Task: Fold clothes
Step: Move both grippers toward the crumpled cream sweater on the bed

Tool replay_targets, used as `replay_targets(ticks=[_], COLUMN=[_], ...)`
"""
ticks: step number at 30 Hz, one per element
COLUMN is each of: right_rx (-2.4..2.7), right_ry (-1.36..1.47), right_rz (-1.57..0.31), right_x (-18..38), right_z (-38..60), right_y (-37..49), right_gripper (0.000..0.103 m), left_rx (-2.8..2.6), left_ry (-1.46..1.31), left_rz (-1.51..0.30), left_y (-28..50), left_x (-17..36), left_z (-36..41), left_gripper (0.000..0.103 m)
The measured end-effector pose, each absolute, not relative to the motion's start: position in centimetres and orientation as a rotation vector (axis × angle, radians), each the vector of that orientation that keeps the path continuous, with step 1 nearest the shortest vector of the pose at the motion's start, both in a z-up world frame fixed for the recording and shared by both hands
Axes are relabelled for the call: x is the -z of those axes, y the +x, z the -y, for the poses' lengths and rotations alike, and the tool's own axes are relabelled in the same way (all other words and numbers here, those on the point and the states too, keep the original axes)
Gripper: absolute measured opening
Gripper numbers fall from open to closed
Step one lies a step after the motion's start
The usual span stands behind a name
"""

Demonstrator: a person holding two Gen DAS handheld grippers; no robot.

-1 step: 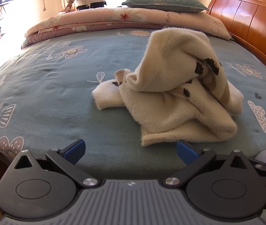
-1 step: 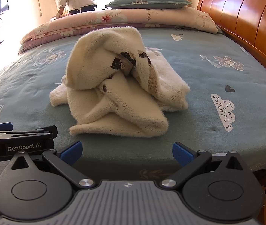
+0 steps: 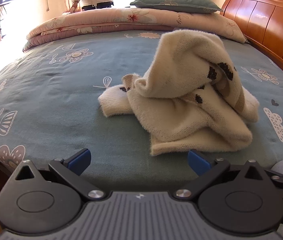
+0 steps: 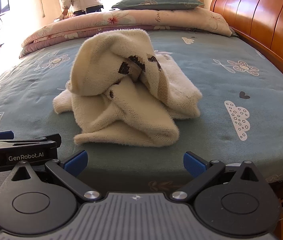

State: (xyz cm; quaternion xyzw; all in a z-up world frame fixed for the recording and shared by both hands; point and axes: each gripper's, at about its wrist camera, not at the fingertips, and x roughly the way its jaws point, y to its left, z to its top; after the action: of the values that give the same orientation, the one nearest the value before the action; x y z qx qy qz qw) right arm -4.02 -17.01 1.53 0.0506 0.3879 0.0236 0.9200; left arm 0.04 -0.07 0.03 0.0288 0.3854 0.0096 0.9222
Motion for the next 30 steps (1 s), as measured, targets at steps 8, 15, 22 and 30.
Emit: replay_targets(ticks=[8,15,22,30], right_rx=[-0.035,-0.039,-0.048,-0.057], right_ry=[0.094,0.095,0.113,0.167], right_rz=[-0.79,-0.778,-0.77,-0.735], right_x=[-1.5,-1.7,-1.7,-2.0], right_z=[16.9,17.0,17.4,18.2], right_y=[-4.2,-4.3,-4.4,-4.5], right_gripper=[0.103,0.103,0.103,0.103], left_rx=[-0.007,-0.014,-0.008,-0.015], left_ry=[0.029,0.033,0.025,-0.014], left_rz=[-0.782,-0.77,-0.753,-0.757], left_y=[-0.1,-0.1,-0.2,0.1], left_x=[0.0,0.0,-0.3,-0.1], left_z=[-0.3,-0.2,-0.1,-0.8], left_gripper=[0.103,0.103,0.103,0.103])
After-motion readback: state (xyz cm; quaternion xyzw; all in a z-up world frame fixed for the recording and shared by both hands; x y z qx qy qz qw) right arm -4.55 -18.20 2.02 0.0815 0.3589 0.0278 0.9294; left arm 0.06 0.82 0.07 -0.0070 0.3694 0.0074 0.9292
